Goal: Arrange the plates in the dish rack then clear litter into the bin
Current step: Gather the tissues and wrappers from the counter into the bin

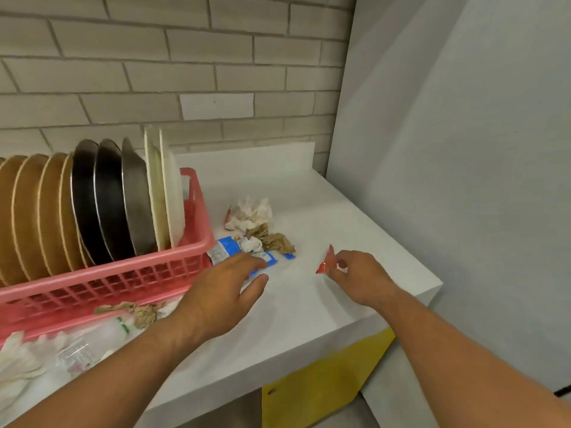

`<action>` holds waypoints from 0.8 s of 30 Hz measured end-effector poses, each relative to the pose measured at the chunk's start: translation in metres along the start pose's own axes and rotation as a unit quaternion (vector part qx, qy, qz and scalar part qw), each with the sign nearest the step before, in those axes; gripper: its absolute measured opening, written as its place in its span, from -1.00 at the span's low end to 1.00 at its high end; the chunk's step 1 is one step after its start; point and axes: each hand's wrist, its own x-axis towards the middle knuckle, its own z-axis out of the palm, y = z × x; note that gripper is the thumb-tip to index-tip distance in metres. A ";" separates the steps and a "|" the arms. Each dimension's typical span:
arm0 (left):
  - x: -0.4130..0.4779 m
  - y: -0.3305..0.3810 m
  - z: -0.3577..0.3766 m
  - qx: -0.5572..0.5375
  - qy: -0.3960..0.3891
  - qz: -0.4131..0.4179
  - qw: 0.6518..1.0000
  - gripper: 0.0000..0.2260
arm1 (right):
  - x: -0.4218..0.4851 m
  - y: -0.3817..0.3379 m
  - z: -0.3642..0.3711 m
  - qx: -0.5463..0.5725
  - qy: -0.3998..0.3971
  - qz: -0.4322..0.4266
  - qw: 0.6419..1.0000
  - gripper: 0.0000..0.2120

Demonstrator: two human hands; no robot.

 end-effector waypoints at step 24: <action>0.152 0.008 0.076 0.267 -0.155 -0.093 0.947 -0.60 | 0.068 0.024 0.019 0.217 -0.030 -0.012 0.976 -0.81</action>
